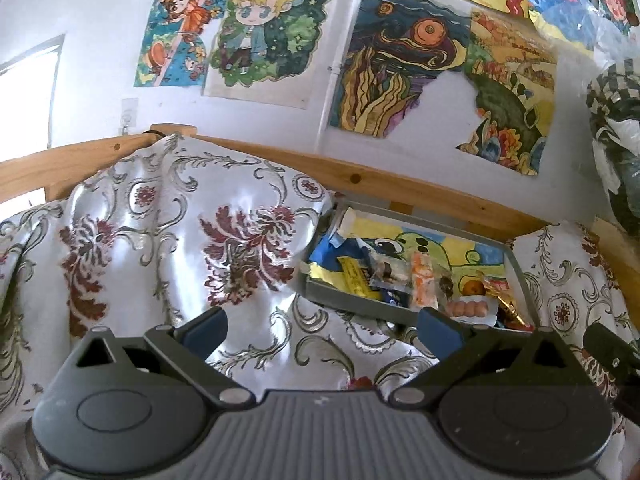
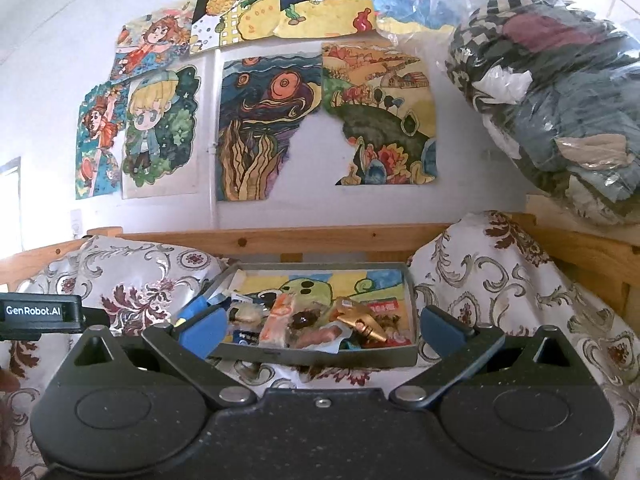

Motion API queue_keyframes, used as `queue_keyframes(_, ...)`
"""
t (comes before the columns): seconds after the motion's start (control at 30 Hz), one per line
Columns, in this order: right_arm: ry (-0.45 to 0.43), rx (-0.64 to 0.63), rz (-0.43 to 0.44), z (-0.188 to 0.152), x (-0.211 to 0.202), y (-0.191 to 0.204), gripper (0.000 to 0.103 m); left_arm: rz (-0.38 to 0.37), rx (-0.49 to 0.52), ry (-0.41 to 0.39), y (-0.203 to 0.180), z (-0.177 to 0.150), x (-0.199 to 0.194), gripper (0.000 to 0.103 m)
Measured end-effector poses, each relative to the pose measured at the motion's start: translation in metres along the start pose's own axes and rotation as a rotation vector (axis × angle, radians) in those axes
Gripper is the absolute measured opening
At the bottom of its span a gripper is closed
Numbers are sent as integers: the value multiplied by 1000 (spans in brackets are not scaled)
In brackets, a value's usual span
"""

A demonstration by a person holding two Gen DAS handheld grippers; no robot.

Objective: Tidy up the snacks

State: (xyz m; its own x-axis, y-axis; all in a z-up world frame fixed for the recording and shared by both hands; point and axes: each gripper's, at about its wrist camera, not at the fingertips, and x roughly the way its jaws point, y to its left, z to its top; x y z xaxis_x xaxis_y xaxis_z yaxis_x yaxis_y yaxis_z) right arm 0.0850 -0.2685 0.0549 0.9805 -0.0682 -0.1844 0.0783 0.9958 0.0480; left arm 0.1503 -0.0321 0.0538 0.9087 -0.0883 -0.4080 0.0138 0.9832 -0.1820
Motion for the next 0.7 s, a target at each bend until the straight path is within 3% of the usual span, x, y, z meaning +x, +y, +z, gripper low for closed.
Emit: queue_keyframes(0.7,80,16,-4,-22,-49,15,102,41,28,-21,36,-36,-52,103)
